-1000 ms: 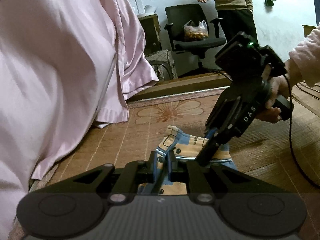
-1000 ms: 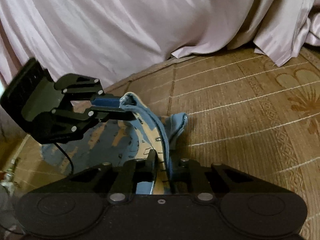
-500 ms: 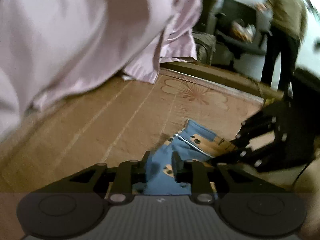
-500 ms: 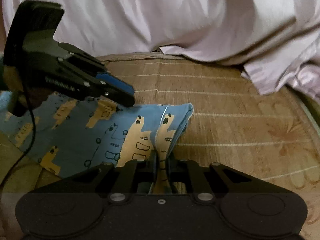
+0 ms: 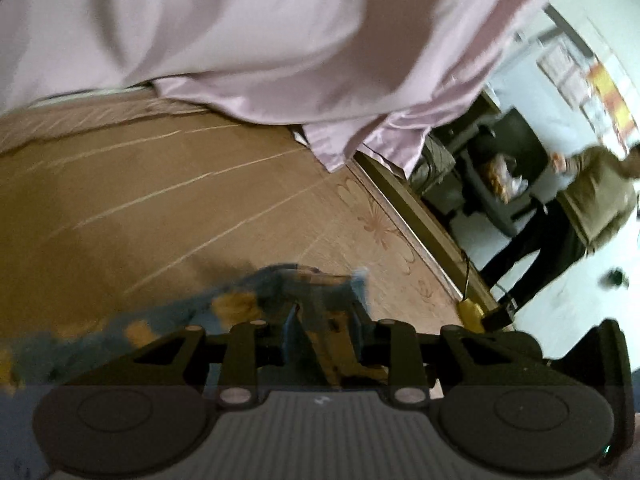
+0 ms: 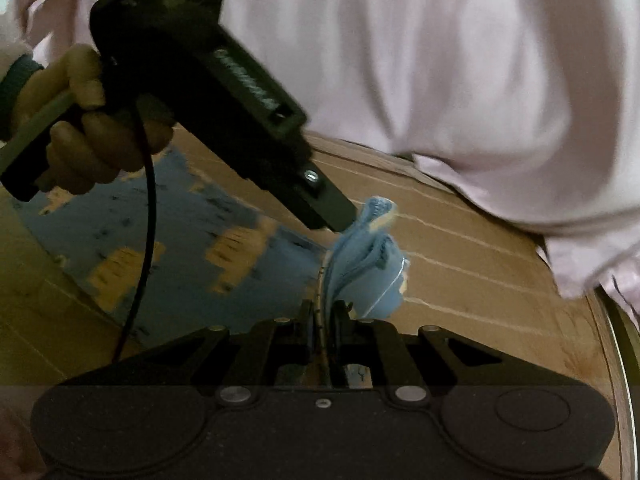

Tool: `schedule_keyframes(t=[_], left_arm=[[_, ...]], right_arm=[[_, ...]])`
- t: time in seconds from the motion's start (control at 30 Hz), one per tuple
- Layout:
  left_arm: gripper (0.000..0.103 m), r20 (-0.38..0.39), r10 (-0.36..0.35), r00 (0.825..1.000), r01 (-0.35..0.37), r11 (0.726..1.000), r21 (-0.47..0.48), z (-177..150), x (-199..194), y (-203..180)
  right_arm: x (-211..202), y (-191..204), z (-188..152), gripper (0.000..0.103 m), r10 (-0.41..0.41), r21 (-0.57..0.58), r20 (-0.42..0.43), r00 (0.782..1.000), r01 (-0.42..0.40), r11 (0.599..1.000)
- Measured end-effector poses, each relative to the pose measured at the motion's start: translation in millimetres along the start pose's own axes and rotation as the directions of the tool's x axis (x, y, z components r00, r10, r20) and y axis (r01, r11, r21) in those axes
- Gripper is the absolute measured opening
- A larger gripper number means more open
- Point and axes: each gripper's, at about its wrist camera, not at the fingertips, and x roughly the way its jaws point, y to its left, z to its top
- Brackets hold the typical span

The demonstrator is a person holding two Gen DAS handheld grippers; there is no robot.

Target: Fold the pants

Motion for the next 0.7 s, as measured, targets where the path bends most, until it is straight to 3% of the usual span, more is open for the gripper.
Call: schedule_keyframes(t=[0.1, 0.2, 0.27, 0.37, 0.47, 0.6, 0.7], left_arm=[[0.053, 0.017, 0.036, 0.999, -0.034, 0.997, -0.069, -12.9, -15.2, 17.3], [0.055, 0.024, 0.053, 0.998, -0.047, 0.980, -0.194, -27.9, -21.0, 43.8], [0.056, 0.030, 0.056, 0.998, -0.047, 0.965, -0.258, -35.6, -22.6, 58.2], [0.061, 0.038, 0.063, 0.997, -0.050, 0.957, -0.285, -41.9, -19.9, 70.4], [0.062, 0.028, 0.053, 0.998, -0.043, 0.958, -0.283, -41.3, -11.0, 73.7], [0.062, 0.012, 0.055, 0.998, -0.051, 0.970, -0.237, -37.8, -4.1, 71.1], [0.062, -0.004, 0.073, 0.997, -0.072, 0.977, -0.201, -34.5, 0.2, 66.0]], right_arm=[[13.7, 22.0, 7.2, 0.011, 0.024, -0.031, -0.008, 1.000, -0.024, 0.999], [29.9, 33.4, 4.4, 0.021, 0.084, -0.016, -0.016, 0.996, -0.084, 0.996], [29.1, 39.3, 2.1, 0.035, 0.119, -0.016, 0.000, 0.993, -0.119, 0.993], [19.7, 42.4, -2.7, 0.056, 0.111, -0.032, 0.039, 0.993, -0.110, 0.993], [9.9, 39.1, -13.6, 0.063, 0.100, 0.011, 0.034, 0.994, -0.101, 0.995], [0.7, 33.1, -30.1, 0.062, 0.082, 0.084, 0.017, 0.996, -0.083, 0.993], [2.7, 32.5, -33.8, 0.051, 0.063, 0.062, 0.001, 0.998, -0.062, 0.996]])
